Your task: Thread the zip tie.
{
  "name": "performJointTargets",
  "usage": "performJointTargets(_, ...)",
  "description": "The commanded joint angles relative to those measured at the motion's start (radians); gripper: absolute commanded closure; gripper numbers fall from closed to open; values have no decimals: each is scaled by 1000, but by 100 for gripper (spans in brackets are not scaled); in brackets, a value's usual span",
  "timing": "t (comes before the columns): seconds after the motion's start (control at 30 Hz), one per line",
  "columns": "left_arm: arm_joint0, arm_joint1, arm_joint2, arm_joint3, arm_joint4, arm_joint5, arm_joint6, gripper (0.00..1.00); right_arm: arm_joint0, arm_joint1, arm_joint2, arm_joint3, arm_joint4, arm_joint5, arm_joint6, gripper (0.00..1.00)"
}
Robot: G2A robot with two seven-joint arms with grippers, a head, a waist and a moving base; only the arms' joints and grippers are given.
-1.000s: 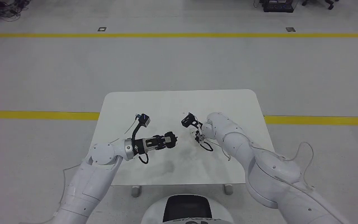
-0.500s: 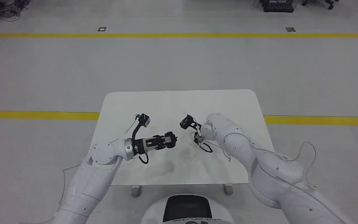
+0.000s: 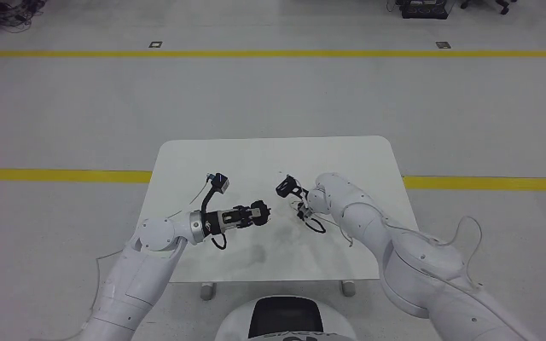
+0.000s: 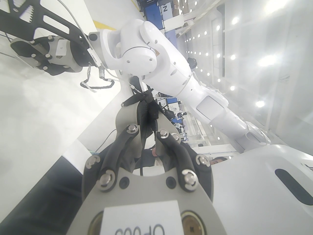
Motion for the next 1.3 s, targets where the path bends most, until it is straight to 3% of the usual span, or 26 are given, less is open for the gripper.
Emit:
performJointTargets(0.0,0,0,0,0,0,0,0,100,1,-2,0,4,-1,0,1,96)
performJointTargets(0.07,0,0,0,0,0,0,0,100,2,-3,0,9,1,0,0,100)
performJointTargets(0.7,0,0,0,0,0,0,0,100,19,0,0,23,14,0,-20,100)
performJointTargets(0.93,0,0,0,0,0,0,0,100,25,24,0,-11,25,0,-32,100)
performJointTargets(1.27,0,0,0,0,0,0,0,100,30,82,0,-104,39,0,-69,100)
